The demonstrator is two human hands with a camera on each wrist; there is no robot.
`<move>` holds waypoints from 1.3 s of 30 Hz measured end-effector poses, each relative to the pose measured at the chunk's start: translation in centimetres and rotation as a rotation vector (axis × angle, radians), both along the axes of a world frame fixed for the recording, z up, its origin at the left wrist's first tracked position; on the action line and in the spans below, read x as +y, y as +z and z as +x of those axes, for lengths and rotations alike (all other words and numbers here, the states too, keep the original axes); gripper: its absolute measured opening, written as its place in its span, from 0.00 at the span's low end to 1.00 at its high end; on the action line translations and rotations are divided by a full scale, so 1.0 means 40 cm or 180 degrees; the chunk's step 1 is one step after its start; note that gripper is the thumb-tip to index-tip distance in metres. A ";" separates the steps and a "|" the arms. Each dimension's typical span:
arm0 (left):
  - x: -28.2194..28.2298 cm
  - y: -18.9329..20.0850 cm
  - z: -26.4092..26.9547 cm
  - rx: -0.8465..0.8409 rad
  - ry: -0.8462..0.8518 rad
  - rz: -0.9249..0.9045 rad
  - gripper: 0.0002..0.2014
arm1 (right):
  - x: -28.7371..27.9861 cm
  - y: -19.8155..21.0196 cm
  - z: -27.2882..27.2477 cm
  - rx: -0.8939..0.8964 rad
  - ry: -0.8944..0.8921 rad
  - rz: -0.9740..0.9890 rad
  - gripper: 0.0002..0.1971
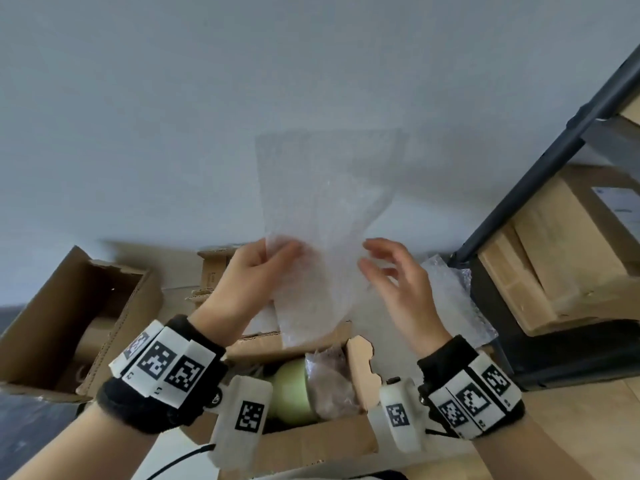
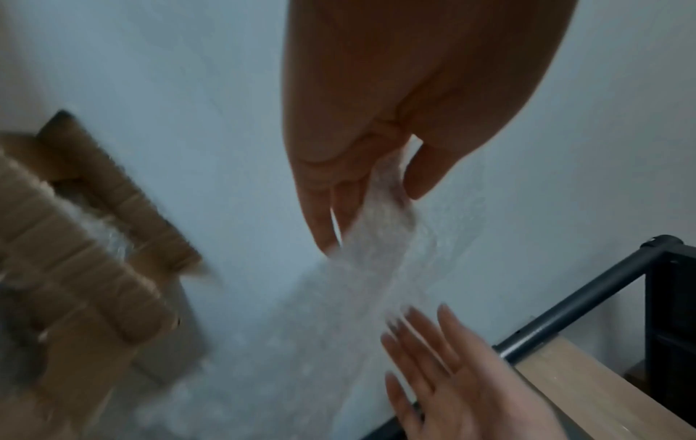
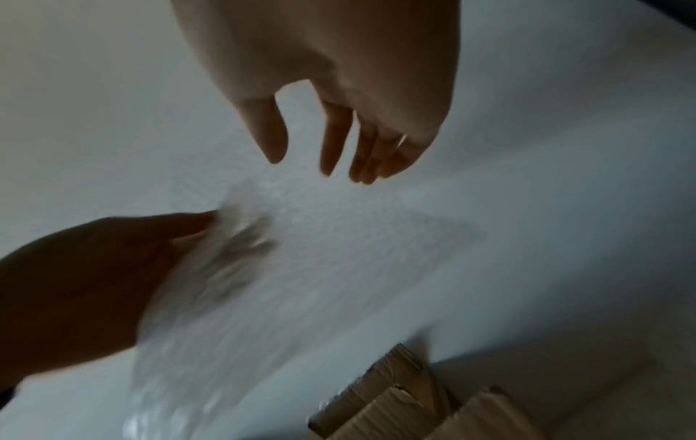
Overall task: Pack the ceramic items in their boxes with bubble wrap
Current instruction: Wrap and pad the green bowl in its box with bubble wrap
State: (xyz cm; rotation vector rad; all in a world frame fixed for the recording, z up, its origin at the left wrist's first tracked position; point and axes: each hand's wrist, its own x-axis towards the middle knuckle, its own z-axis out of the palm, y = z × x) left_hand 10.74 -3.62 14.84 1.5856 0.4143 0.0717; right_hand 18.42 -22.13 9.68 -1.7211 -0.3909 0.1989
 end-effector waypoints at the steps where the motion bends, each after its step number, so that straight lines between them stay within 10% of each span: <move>1: 0.013 0.014 -0.008 -0.0058 -0.0096 0.0059 0.11 | 0.001 -0.002 0.020 0.0241 -0.0151 0.0042 0.24; 6: 0.084 0.072 -0.045 -0.0076 -0.0591 0.0210 0.20 | 0.013 -0.019 0.106 0.1615 0.0647 0.0615 0.50; 12: 0.149 0.080 -0.073 -0.0232 -0.0644 0.0070 0.21 | 0.046 -0.016 0.117 0.1984 0.1893 0.0627 0.38; 15: 0.173 0.069 -0.084 -0.0359 -0.0455 0.0305 0.18 | 0.058 -0.015 0.103 0.1866 0.1634 0.0841 0.37; 20: 0.217 0.028 -0.112 -0.0765 0.0166 0.0665 0.35 | 0.035 -0.004 0.100 0.0816 0.1183 0.0848 0.40; 30: 0.196 -0.002 -0.146 -0.0148 0.0259 0.2331 0.04 | 0.053 0.069 0.079 -0.1262 0.0755 -0.0778 0.04; 35: 0.136 -0.015 -0.139 0.0077 -0.0406 0.3213 0.20 | 0.094 0.109 0.033 -0.1829 0.1008 -0.0988 0.03; 39: 0.115 -0.021 -0.105 -0.0025 0.0062 0.3452 0.16 | 0.104 0.136 -0.007 -0.2015 0.0986 -0.0960 0.08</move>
